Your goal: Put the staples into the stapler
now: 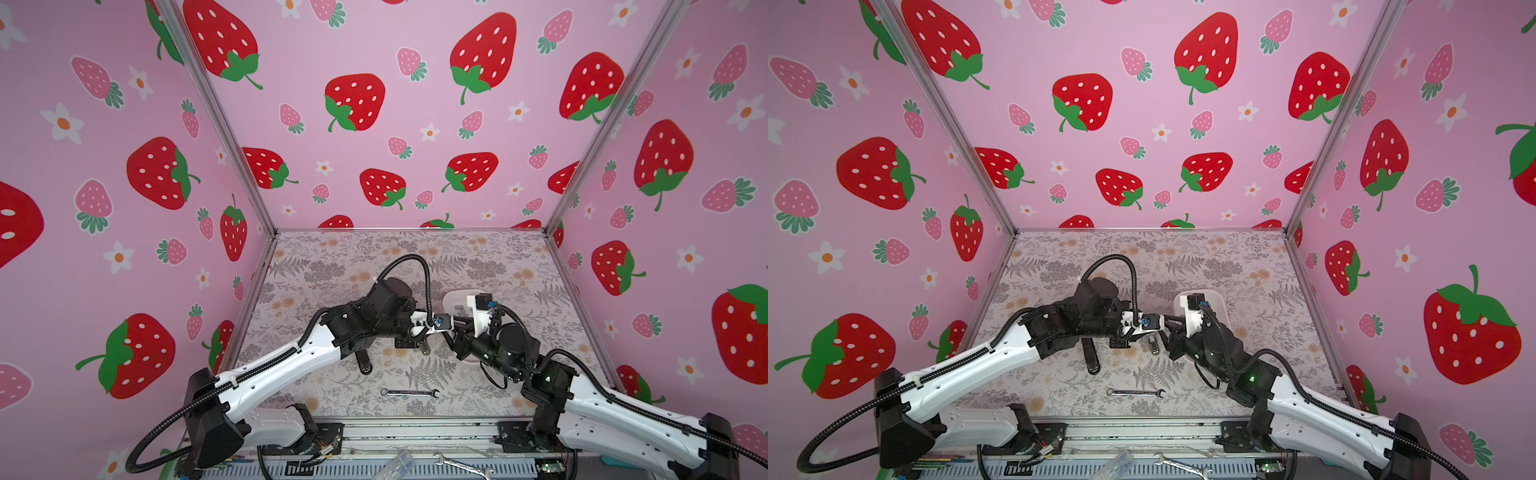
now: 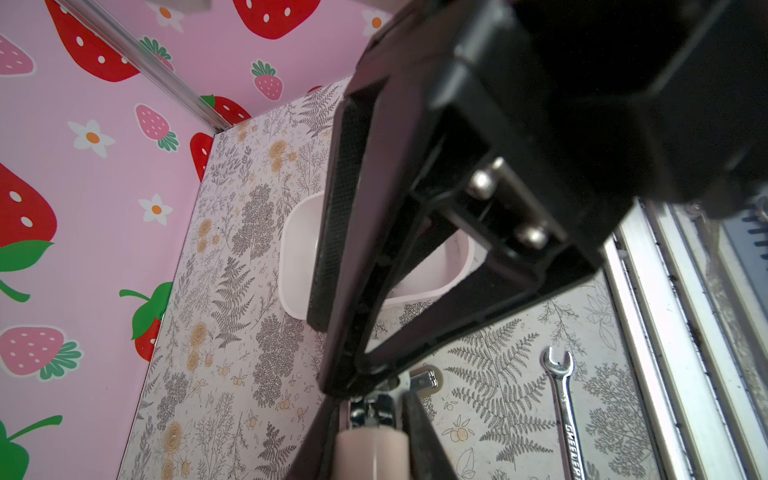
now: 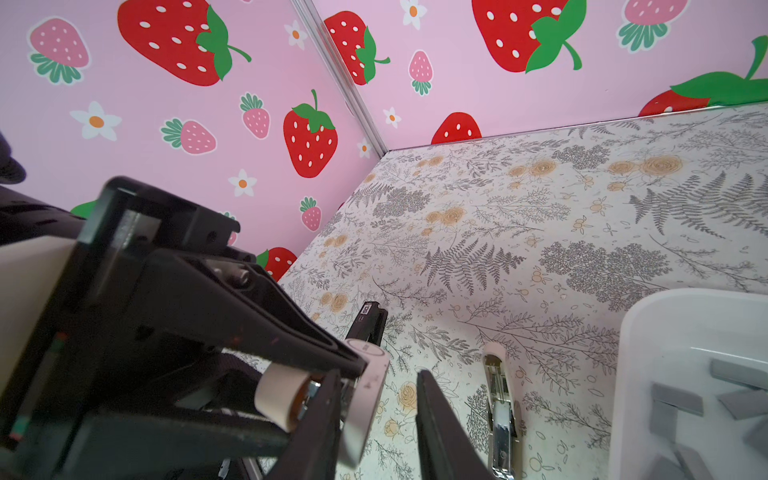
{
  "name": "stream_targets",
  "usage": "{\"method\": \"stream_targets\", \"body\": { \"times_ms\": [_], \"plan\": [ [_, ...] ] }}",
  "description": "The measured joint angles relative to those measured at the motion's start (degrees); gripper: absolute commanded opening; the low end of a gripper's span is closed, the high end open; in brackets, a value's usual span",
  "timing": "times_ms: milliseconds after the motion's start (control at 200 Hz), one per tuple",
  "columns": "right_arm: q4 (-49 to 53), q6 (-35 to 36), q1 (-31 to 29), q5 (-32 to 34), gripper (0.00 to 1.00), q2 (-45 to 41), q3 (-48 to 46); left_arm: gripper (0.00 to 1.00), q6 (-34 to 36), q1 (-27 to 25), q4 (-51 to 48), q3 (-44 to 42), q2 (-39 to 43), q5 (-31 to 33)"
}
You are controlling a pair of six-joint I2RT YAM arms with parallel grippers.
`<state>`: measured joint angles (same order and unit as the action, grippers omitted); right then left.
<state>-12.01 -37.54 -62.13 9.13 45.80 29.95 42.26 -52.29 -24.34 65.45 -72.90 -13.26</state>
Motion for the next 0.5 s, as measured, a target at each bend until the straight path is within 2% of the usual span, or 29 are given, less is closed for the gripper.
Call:
{"method": "stream_targets", "body": {
  "times_ms": [355, 500],
  "plan": [
    [-0.8, -1.4, 0.0, -0.1, 0.17, 1.4, -0.2, 0.0, 0.0, 0.1, -0.1, -0.1, -1.0, 0.8],
    [0.4, -1.7, 0.2, 1.7, 0.11, 3.2, -0.2, 0.0, 0.1, 0.0, -0.3, -0.1, -1.0, 0.6]
  ]
}}
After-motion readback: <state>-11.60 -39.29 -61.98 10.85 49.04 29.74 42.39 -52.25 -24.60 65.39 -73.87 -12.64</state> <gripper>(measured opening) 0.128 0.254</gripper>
